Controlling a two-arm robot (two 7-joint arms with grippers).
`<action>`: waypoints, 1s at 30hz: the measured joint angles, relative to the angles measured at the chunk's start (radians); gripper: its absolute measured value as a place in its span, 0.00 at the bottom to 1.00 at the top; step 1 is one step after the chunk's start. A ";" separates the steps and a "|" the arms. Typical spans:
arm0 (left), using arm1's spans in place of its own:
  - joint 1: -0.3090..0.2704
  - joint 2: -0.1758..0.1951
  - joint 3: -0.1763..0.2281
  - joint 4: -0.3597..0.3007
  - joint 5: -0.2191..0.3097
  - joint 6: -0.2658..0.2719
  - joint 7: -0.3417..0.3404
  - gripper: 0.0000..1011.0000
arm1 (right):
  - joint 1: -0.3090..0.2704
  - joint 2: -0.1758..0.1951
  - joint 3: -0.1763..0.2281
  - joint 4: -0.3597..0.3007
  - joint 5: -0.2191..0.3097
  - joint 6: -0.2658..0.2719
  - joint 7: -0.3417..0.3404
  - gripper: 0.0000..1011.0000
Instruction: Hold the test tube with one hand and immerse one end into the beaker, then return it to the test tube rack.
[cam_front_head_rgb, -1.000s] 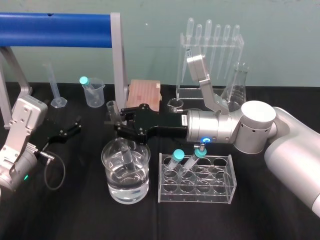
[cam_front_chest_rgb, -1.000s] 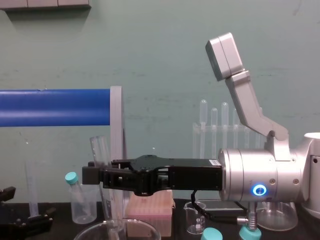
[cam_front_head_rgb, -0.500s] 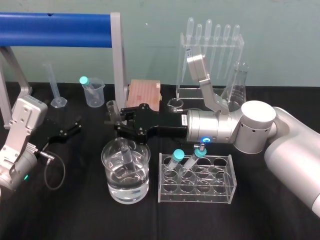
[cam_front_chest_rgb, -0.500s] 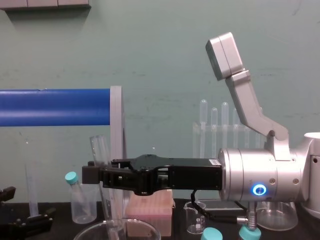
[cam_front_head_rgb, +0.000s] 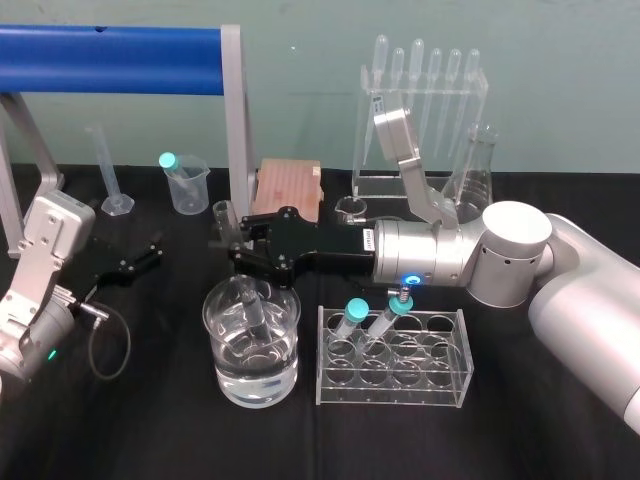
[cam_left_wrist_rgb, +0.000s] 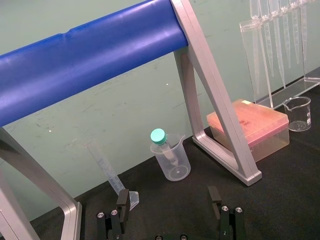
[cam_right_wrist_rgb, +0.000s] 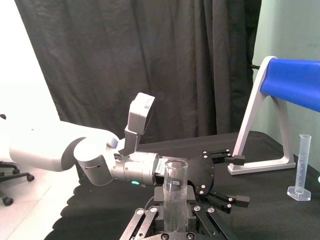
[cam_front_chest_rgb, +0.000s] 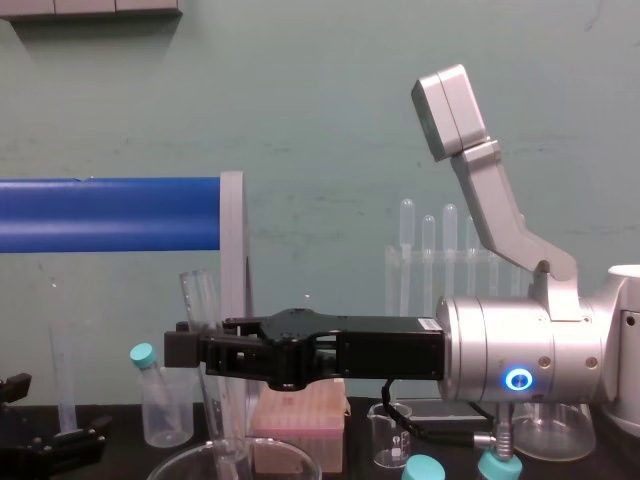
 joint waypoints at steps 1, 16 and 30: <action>0.000 0.000 0.000 0.000 0.000 0.000 0.000 0.99 | 0.000 0.000 0.000 0.000 0.000 0.000 0.000 0.23; 0.000 0.000 0.000 0.000 0.000 0.000 0.000 0.99 | 0.000 0.000 0.000 0.000 0.000 0.000 0.000 0.23; 0.000 0.000 0.000 0.000 0.000 0.000 0.000 0.99 | 0.000 0.000 0.000 0.000 0.000 0.000 0.000 0.23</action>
